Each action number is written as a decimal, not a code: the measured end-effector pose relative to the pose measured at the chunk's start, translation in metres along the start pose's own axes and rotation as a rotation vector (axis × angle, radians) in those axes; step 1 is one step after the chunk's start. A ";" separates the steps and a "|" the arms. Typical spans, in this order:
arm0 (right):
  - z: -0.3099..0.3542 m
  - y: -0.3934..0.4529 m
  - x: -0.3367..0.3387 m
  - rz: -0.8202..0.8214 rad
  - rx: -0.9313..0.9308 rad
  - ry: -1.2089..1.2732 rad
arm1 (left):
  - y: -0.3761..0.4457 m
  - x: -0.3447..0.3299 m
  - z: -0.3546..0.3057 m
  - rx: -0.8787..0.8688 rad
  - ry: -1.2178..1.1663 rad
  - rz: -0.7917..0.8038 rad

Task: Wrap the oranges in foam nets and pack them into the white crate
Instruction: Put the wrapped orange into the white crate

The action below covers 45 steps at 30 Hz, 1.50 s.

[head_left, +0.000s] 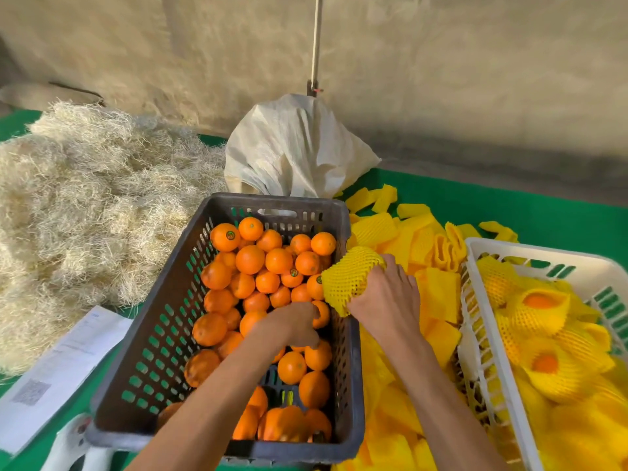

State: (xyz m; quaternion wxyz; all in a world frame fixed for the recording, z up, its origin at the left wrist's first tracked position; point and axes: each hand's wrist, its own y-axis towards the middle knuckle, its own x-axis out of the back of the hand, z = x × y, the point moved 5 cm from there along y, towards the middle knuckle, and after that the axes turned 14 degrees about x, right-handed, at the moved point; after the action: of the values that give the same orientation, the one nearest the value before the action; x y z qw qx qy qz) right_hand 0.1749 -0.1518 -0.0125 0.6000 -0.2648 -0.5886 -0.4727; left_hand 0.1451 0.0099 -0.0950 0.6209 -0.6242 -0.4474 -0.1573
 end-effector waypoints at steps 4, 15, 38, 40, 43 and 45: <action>-0.003 0.002 -0.006 0.060 0.003 0.020 | 0.018 -0.035 -0.024 -0.001 0.301 0.110; 0.007 -0.008 0.000 0.110 -0.002 0.020 | 0.025 -0.045 -0.020 -0.001 0.236 -0.111; 0.038 -0.025 0.023 0.173 0.051 0.422 | -0.129 0.026 -0.004 -0.464 -1.863 0.379; 0.037 -0.028 0.023 0.180 0.055 0.438 | -0.132 0.024 -0.009 -0.468 -1.789 0.314; 0.033 -0.033 0.022 0.189 0.056 0.482 | -0.135 0.022 -0.012 -0.450 -1.720 0.255; 0.032 -0.036 0.023 0.187 0.053 0.520 | -0.137 0.021 -0.010 -0.441 -1.646 0.207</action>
State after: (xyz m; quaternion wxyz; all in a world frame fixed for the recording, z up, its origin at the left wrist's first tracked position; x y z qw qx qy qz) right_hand 0.1257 -0.1448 0.0064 0.7787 -0.1717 -0.3999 -0.4519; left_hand 0.0573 -0.0153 0.0093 -0.0257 -0.6836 -0.6555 0.3199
